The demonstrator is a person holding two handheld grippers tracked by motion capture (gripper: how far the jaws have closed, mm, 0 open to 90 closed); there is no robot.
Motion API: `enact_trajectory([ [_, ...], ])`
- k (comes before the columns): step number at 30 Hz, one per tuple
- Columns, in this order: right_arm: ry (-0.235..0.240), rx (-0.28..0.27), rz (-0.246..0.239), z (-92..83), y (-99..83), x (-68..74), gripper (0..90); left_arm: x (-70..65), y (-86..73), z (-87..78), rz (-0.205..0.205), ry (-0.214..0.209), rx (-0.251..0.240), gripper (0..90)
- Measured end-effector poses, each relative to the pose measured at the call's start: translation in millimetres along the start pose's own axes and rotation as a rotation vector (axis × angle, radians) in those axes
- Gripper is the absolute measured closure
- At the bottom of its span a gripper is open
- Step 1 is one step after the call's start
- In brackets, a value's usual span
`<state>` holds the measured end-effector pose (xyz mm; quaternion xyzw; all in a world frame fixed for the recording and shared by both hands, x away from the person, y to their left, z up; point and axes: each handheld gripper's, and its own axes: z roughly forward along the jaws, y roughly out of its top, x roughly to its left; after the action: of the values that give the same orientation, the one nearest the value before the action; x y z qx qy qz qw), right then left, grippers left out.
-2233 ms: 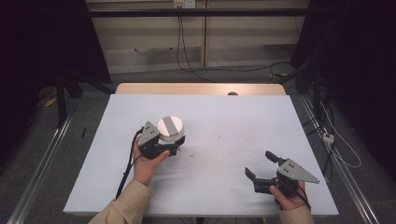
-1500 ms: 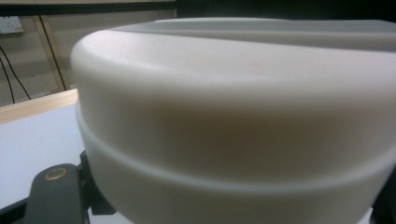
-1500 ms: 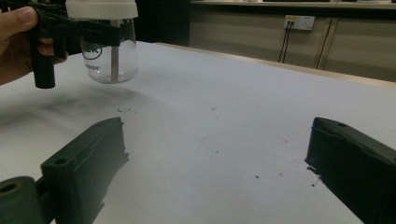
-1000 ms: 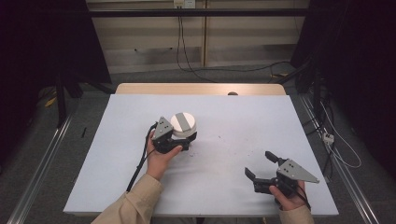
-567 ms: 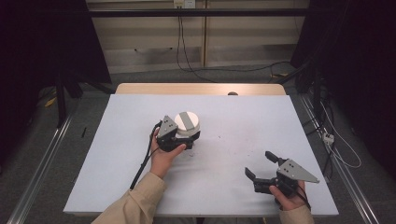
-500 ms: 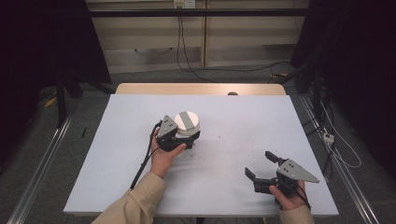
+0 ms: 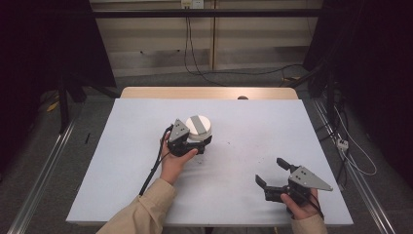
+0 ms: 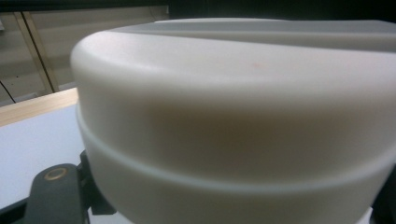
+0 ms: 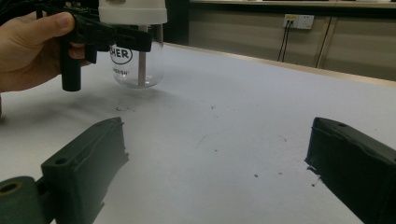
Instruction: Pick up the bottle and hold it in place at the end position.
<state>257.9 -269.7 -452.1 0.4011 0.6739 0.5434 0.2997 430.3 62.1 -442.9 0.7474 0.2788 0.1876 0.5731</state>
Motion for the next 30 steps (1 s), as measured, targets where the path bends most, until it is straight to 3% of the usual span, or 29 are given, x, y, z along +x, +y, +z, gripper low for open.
enact_trajectory([
  [30, 0.002, 0.006, -0.001, 4.0, -0.8, 2.1, 4.0, -2.4, -1.5, 24.1, -0.013, 0.004, 0.007, 18.4],
])
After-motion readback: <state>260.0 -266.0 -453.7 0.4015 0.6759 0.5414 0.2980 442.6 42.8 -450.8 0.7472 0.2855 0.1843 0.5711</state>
